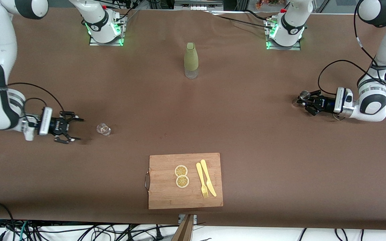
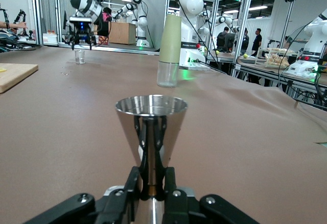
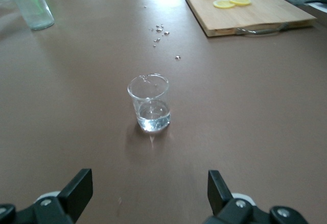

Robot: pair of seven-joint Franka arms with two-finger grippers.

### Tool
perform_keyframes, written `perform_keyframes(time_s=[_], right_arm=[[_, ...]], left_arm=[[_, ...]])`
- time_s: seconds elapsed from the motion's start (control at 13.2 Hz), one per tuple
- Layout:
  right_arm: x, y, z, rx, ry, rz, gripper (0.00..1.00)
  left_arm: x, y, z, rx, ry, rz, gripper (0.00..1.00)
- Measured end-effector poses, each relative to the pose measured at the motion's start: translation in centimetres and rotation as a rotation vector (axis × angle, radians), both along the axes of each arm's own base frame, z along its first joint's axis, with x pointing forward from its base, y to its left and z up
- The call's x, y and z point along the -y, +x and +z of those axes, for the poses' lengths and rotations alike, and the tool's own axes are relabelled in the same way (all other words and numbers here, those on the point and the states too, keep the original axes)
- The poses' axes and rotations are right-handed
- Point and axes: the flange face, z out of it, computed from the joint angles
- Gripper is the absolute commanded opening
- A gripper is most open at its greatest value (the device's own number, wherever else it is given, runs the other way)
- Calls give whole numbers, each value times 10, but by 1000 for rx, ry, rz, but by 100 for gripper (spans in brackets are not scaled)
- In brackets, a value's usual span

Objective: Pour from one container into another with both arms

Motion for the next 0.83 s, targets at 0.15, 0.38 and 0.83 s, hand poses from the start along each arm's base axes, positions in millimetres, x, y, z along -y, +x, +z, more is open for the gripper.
perform_keyframes(time_s=[0.15, 0.38, 0.83], right_arm=[[23, -3, 52, -125, -95, -91, 100], [34, -9, 111, -311, -196, -252, 100], [-2, 0, 152, -625, -410, -475, 100]], left_arm=[[-8, -5, -3, -10, 10, 10, 98], [-23, -9, -3, -15, 35, 8, 100], [-87, 10, 78, -57, 237, 8, 100]])
